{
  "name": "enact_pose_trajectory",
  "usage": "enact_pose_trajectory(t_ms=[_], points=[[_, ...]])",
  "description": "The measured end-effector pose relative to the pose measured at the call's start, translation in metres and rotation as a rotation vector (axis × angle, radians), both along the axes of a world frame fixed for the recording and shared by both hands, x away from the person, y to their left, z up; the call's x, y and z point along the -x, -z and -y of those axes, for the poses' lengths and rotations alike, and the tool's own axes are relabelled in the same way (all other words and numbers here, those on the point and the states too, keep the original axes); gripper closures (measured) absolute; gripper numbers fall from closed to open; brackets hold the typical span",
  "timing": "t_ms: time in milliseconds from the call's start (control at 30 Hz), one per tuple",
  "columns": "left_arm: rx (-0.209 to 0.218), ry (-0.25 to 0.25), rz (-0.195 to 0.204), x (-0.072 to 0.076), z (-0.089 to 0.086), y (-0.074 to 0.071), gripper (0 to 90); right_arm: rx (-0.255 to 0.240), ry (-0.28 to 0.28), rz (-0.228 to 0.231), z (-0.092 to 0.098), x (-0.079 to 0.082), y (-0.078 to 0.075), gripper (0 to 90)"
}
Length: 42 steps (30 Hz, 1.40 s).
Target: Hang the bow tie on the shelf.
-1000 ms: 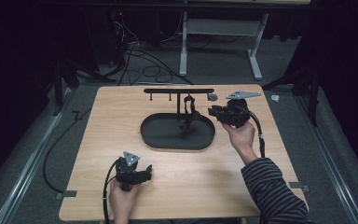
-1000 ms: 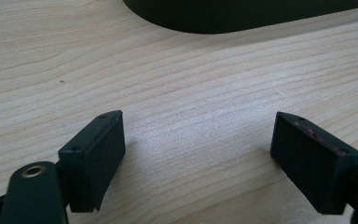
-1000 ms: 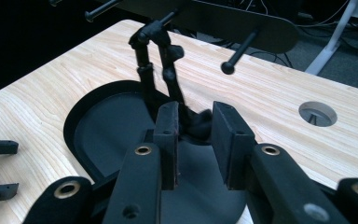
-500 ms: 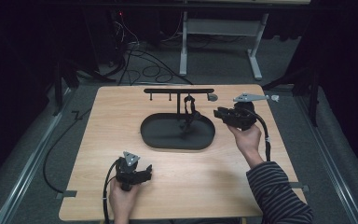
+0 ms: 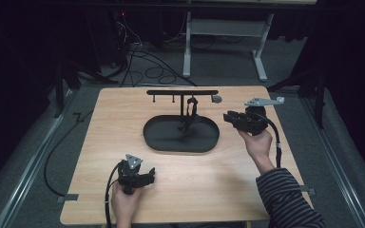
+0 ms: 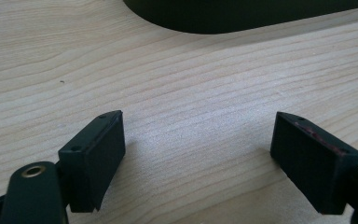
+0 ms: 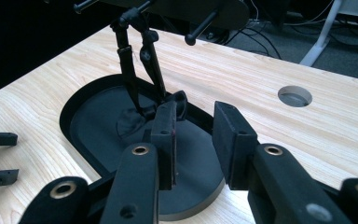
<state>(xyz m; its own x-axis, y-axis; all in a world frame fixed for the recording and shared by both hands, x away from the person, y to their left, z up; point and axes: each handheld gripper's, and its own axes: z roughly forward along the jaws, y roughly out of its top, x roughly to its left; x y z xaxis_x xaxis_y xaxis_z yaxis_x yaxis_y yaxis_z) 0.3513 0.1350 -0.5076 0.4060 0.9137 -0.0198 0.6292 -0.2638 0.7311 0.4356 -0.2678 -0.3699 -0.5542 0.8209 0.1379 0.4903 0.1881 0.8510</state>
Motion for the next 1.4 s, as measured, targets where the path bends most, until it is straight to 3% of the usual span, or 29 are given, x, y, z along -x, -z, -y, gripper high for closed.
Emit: enact_pose_trajectory(t_ms=[1400], points=[[0.0, -0.002, 0.001, 0.0, 0.0, 0.0, 18.2, -0.058, 0.061, 0.012, 0.049, 0.033, 0.008, 66.2]])
